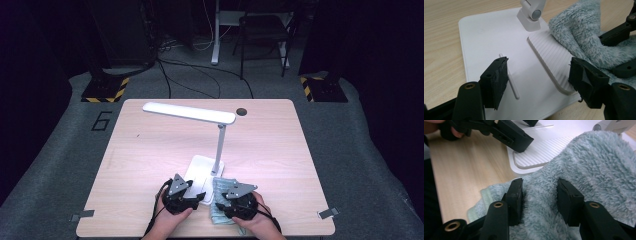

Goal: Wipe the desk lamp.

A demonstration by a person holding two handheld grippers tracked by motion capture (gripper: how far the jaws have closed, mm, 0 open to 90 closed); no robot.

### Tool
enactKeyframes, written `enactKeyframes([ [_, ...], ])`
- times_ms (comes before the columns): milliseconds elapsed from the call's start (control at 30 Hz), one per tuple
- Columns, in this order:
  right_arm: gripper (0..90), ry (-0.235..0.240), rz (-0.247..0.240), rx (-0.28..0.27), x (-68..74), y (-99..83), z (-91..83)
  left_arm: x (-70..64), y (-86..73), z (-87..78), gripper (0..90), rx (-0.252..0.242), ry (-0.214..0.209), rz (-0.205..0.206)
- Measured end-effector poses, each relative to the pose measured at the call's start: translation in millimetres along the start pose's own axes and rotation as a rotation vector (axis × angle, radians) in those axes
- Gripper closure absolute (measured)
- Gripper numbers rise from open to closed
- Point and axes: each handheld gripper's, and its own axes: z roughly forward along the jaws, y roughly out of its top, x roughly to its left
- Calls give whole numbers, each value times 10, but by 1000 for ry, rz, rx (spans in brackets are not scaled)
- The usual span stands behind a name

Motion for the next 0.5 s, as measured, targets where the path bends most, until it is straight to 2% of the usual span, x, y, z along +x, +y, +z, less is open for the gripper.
enactKeyframes([
  [100,572,-41,-23,3,22,-4,35,6,4,-4,317,8,1,10],
  [133,572,-49,-19,1,25,-6,42,-1,0,1,317,0,0,-1],
  [300,577,-105,-30,-1,58,-6,78,1,-6,-1,318,-3,-1,1],
  [367,582,-117,-25,-5,30,-2,89,3,-9,-2,318,-5,-1,3],
  [433,583,-131,2,-13,-12,-2,98,-2,-12,-1,318,-6,-3,-5],
  [467,583,-143,21,-14,-27,-1,103,4,-11,-4,318,-5,0,7],
  [500,583,-156,35,-20,-45,2,114,-2,-13,-2,318,-6,-3,-4],
])
